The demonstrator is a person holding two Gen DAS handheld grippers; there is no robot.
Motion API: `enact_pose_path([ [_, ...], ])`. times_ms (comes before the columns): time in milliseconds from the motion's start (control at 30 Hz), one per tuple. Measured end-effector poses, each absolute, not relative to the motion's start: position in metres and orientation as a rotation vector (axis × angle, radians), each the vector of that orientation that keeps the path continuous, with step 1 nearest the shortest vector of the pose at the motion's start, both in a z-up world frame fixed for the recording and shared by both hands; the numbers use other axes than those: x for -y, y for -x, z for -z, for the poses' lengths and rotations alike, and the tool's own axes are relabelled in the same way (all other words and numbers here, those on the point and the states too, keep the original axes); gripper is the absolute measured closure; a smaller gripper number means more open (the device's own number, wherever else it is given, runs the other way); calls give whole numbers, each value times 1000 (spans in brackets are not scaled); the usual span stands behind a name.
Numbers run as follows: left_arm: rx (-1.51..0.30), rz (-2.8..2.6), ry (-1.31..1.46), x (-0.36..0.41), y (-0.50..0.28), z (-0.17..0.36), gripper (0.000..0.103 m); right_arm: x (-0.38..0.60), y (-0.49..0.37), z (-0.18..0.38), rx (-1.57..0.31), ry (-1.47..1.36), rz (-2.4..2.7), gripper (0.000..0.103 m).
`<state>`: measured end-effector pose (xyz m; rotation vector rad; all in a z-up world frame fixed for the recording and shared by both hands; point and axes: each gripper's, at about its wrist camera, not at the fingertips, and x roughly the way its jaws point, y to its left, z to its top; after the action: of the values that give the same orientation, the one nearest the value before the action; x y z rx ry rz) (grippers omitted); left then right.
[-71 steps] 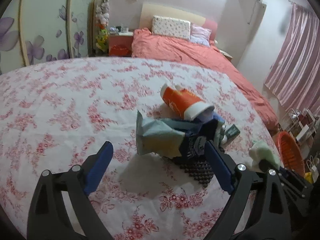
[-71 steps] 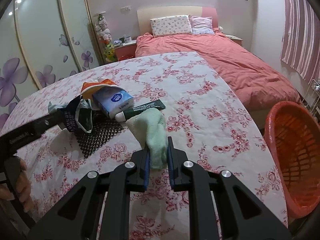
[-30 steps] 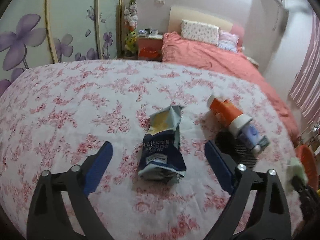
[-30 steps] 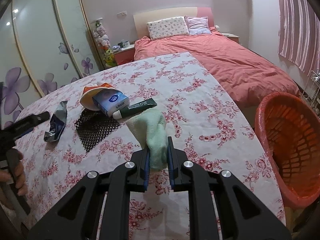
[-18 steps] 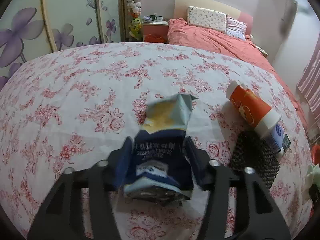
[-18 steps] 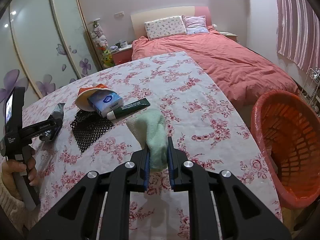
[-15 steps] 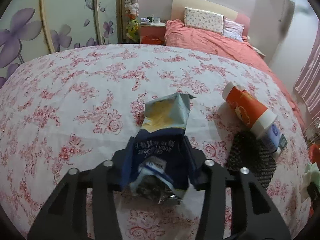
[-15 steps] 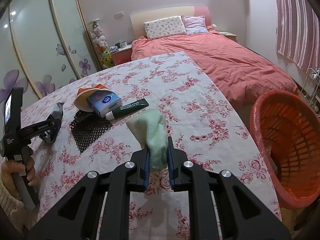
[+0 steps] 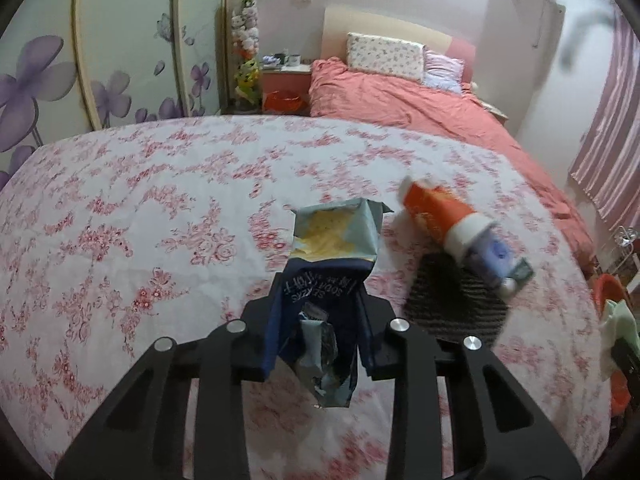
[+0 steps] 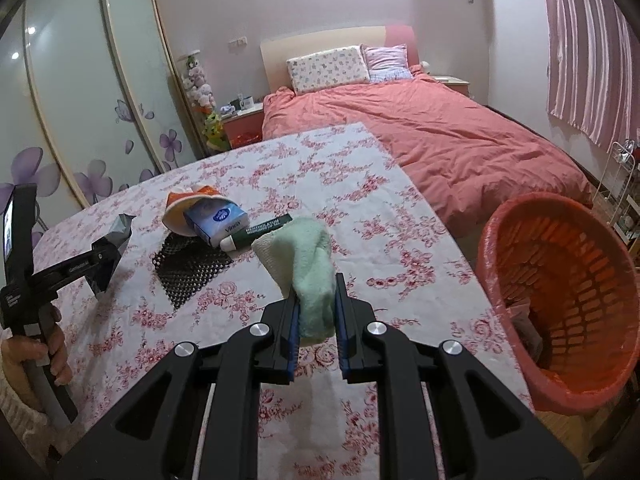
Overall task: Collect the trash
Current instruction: 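Carry the snack bag and green cloth over the basket and release both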
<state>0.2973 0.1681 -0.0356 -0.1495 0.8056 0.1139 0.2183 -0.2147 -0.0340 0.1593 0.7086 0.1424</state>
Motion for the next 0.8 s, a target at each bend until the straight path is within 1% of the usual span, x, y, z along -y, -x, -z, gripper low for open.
enact_pose_path([
  [167,-779,-43,155,-144,-280,16,71,225,-208,24,-674,-171,-126,88],
  [467,-733,140,146,-77,-252,-14,71,251,-186,9,-596,-177,-61,88],
  [800,-709,310,138,-4,-232,-31,71,287,-162,0,-498,-181,51,88],
])
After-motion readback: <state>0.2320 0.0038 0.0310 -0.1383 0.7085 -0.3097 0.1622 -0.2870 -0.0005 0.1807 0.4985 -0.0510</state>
